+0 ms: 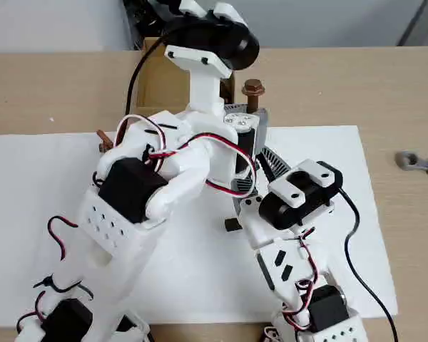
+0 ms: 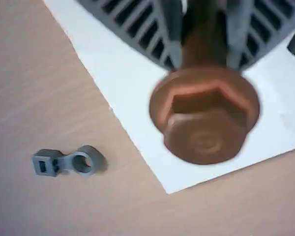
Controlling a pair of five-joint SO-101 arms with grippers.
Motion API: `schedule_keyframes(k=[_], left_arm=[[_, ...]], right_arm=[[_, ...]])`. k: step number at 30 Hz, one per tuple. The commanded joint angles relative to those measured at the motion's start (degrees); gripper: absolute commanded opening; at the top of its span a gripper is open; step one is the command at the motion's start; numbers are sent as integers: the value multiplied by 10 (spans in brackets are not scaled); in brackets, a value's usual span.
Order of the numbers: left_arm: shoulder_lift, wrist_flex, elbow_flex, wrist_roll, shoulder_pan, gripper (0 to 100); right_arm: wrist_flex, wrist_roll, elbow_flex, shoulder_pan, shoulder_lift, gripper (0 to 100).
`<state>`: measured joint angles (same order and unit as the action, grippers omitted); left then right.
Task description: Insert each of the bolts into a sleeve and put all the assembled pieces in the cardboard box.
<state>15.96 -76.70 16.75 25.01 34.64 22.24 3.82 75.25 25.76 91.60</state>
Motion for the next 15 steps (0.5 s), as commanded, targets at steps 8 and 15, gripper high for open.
schedule_keyframes(k=[8, 15], left_arm=[[21, 16, 2, -4, -15, 5], [21, 16, -17, -1, -14, 5]], right_arm=[[-11, -2, -7, -2, 7, 5], [-10, 20, -7, -3, 7, 4]])
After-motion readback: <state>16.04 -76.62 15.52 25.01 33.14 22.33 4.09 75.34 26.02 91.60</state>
